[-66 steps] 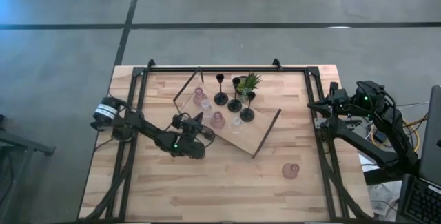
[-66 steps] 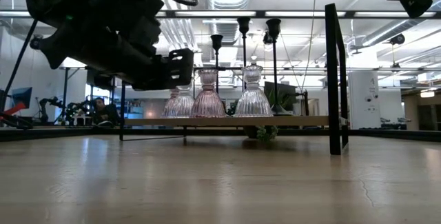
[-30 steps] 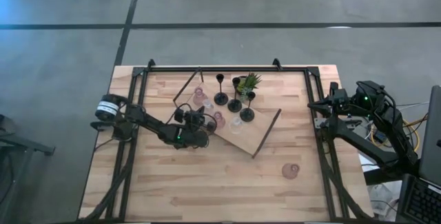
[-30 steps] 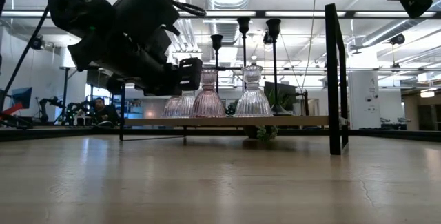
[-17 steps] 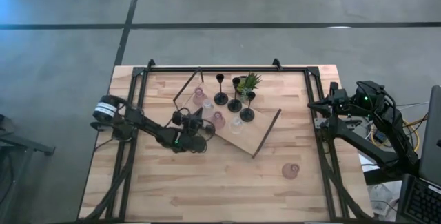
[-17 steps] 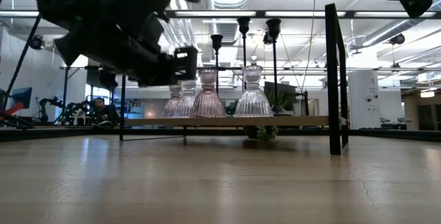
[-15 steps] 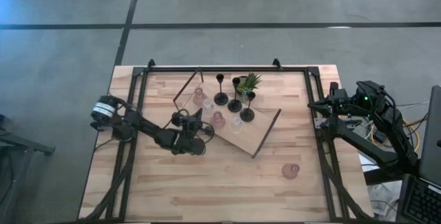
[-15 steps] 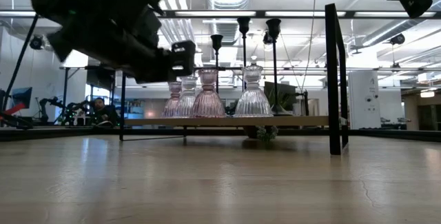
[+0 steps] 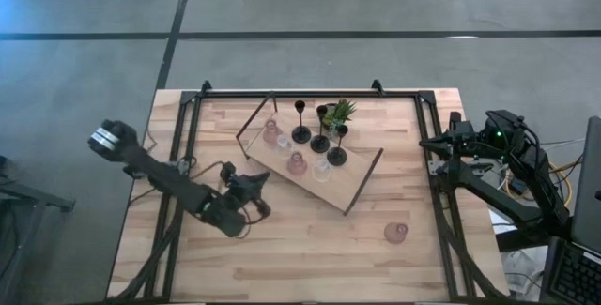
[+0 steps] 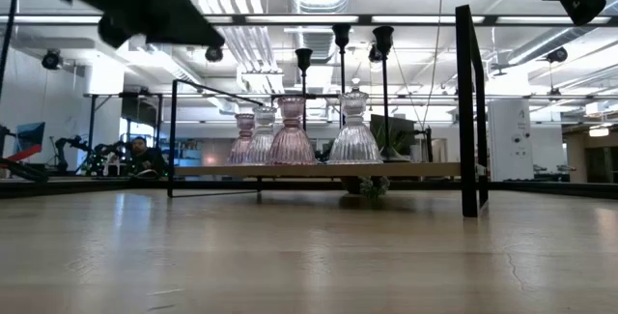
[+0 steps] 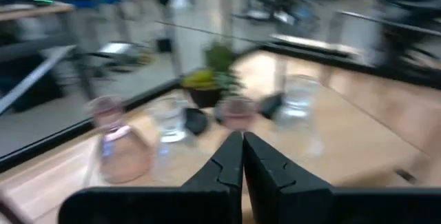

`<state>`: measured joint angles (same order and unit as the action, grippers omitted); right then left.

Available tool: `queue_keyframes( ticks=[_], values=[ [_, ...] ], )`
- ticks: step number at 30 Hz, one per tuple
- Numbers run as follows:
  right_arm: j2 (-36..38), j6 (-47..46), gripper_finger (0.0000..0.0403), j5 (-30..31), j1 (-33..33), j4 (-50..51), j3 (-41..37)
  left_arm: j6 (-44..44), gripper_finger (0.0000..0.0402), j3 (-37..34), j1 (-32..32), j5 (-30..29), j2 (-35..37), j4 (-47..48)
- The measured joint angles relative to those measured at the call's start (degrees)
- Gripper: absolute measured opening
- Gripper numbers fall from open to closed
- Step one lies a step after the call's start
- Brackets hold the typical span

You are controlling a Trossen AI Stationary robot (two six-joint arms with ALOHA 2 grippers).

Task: Pick & Place candle stick holders
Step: Put the pink glass candle holder on the shelf

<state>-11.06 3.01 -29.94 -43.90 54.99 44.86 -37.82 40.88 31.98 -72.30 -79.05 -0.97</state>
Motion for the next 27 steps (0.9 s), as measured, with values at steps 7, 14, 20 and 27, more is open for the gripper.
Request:
queue_keyframes(
  ticks=[7,14,20,27],
  values=[
    [-0.01,0.0,0.0008,0.01,0.02,-0.01,0.02,17.94,0.0014,-0.15,2.77,16.16,10.2,1.28],
    [0.01,0.0,0.0008,0.0,0.0,-0.01,0.01,19.74,0.0008,-5.15,8.72,15.22,21.08,3.53],
    [-0.01,0.39,0.0008,0.01,0.02,-0.16,0.0,21.54,0.0009,-11.3,13.88,15.89,30.0,3.45],
    [0.0,0.42,0.0008,0.02,0.02,-0.56,0.02,23.34,0.0009,-16.27,16.87,17.43,37.26,2.92]
  ],
)
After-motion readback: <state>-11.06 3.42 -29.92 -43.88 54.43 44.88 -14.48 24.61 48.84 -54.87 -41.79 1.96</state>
